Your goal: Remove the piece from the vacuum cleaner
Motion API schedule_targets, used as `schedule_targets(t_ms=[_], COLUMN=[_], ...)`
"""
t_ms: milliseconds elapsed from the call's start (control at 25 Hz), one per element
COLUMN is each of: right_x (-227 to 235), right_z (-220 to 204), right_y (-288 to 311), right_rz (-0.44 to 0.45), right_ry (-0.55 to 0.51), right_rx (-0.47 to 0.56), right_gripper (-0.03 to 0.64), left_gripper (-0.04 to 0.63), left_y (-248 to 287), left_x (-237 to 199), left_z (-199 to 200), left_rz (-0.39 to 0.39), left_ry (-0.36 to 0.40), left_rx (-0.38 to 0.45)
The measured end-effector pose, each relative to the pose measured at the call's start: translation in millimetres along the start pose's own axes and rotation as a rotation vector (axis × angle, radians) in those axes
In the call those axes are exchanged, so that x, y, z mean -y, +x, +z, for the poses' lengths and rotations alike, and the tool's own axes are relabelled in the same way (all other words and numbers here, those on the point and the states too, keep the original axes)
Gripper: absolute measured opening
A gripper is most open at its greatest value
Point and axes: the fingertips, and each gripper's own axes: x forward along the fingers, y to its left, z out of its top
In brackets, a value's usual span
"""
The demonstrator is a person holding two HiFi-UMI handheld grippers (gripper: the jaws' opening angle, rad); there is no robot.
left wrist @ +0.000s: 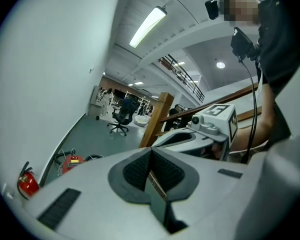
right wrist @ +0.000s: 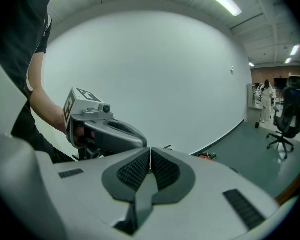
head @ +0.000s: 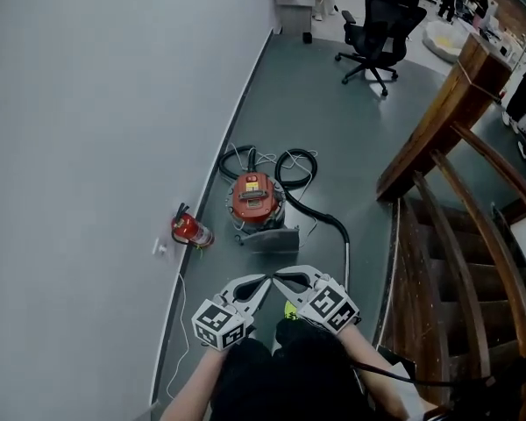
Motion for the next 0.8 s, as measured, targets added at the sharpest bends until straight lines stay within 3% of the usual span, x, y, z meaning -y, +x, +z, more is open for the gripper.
schedule_targets(t_ms=[320, 600, 800], right_x=[29, 48, 61], right_z=[-4, -13, -25], right_y=[10, 27, 53], right_rz=[-0.012, -0.075, -0.087], right_ry=[0.02, 0.083, 0.096], right_rx=[-0.025, -0.031, -0.044], right_gripper=[0.015, 0.015, 0.014], left_gripper=[0.008, 0.008, 0.008], left_y=[21, 36, 43], left_x=[-18, -38, -64], left_z=[2, -2, -15], left_rz=[0.001, -0.101, -0.121], left_ry=[0.052, 0.085, 0.1], left_rx=[-0.018, -0.051, -0.071])
